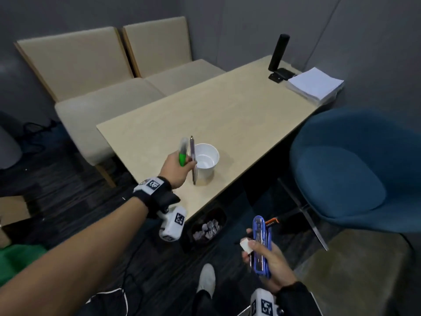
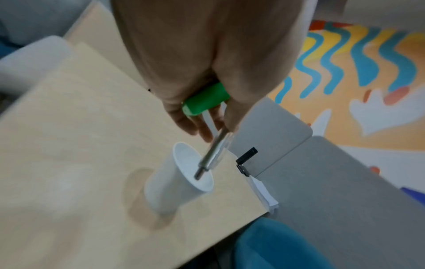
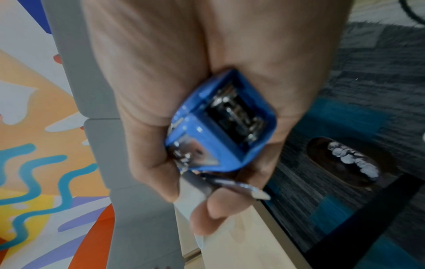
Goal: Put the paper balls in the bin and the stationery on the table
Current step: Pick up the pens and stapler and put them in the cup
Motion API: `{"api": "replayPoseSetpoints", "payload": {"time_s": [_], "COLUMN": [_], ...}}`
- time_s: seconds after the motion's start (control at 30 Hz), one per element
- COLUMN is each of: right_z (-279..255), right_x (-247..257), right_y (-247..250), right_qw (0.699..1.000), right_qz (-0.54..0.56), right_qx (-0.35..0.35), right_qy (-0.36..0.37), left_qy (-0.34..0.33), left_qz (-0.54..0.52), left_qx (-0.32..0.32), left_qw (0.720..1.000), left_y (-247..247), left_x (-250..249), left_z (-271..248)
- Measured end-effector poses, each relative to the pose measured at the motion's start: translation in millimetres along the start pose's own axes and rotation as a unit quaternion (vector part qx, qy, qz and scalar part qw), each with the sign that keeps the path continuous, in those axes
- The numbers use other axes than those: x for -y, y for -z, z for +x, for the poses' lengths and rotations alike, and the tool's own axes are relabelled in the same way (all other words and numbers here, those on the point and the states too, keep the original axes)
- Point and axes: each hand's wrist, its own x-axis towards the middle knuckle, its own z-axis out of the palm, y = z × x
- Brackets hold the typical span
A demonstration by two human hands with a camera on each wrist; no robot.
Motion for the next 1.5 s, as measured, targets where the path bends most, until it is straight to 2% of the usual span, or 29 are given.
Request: {"api": "replayPoseSetpoints", "payload": {"time_s": [0.07,0.13,0.3,0.43,0.53,0.6,0.73,0.87,1.0,1.07,1.3,1.5], "right_z": [28.6,49.3,93.3,123.8,146.4,159.4,185.3,207.5,220.1,221.5,209.1,208.9], "right_x": [18.3,36.2,74.8,94.0,102.0,107.2,111.7,111.7,103.9,99.3,92.0,88.4], "right_y": [-0.6,-1.2,-4.0,-22.8,-41.9,-56.5,-93.7,-132.1,-155.2,-160.4,-151.5,-149.0], "right_qw": [1.0,1.0,0.999,0.998,0.997,0.997,0.997,0.996,0.991,0.991,0.995,0.991], "right_qz": [0.001,0.003,-0.017,-0.041,-0.029,-0.023,-0.036,-0.057,-0.102,-0.106,-0.085,-0.073], "right_qx": [0.009,0.019,0.042,0.056,0.065,0.07,0.07,0.046,0.014,0.001,-0.033,-0.115], "right_qy": [-0.001,0.001,0.001,-0.005,-0.002,-0.005,-0.022,-0.06,-0.089,-0.084,-0.049,-0.006], "left_qy": [-0.014,0.0,0.057,0.082,0.09,0.083,0.094,0.088,0.021,0.009,0.025,0.013], "left_qz": [0.04,0.077,0.193,0.274,0.269,0.254,0.136,0.065,0.098,0.089,0.031,0.024], "left_qx": [-0.028,-0.036,0.035,0.031,0.038,0.021,-0.026,-0.042,0.01,0.025,0.013,0.033], "left_qw": [0.999,0.996,0.979,0.958,0.958,0.963,0.986,0.993,0.995,0.996,0.999,0.999], "left_y": [-13.4,-28.0,-48.3,-59.1,-65.1,-64.3,-46.7,-17.2,0.8,5.6,28.0,33.5], "left_x": [-13.5,-16.4,0.1,9.9,14.1,17.0,20.0,34.4,46.9,50.8,64.7,67.1], "left_z": [40.6,69.6,107.9,117.7,119.9,120.8,117.7,98.2,77.2,74.8,74.0,76.9]}}
